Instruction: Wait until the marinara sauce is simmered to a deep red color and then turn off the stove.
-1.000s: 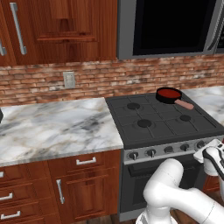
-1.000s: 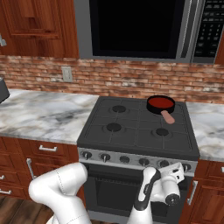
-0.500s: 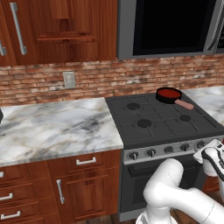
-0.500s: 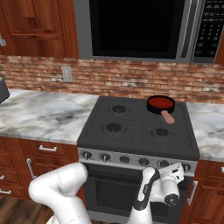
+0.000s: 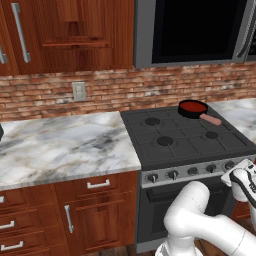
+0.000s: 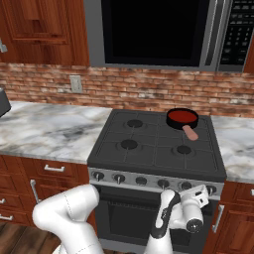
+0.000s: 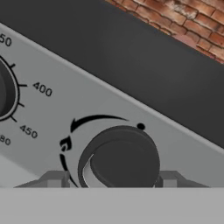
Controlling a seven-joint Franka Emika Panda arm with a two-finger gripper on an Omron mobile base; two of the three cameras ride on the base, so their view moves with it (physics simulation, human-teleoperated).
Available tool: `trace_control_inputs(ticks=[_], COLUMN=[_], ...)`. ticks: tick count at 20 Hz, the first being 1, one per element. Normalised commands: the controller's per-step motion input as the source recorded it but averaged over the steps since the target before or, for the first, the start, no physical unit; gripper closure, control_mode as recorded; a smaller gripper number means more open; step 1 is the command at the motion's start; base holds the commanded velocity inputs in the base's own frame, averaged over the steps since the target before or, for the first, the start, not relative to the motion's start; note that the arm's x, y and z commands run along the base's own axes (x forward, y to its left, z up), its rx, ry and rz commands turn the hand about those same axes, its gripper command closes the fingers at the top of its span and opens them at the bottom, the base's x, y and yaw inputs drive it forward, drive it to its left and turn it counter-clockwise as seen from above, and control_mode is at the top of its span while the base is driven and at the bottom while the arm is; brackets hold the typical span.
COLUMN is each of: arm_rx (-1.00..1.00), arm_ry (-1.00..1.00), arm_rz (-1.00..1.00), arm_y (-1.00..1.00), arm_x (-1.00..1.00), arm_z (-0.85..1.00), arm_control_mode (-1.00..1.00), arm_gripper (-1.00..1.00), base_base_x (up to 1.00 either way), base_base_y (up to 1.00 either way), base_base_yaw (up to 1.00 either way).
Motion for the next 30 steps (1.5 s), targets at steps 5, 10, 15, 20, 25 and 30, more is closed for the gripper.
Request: trace_control_inputs(ticks=[5,10,15,20,25,30], arm_rx=[0.0,0.0,0.0,0.0,0.0,0.0], arm_ry=[0.0,0.0,0.0,0.0,0.0,0.0], arm_rz=[0.0,0.0,0.0,0.0,0.0,0.0], arm_y=[0.0,0.0,0.0,0.0,0.0,0.0], arm_x=[0.0,0.0,0.0,0.0,0.0,0.0], arm_z=[0.0,0.0,0.0,0.0,0.0,0.0], arm_control_mode=[-1.0,-1.0,-1.0,-1.0,-1.0,-1.0], arm_gripper=[1.0,1.0,1.0,1.0,1.0,1.0], base_base_x=[0.0,0.0,0.0,0.0,0.0,0.0], base_base_y=[0.0,0.0,0.0,0.0,0.0,0.0], base_base_yaw=[0.0,0.0,0.0,0.0,0.0,0.0])
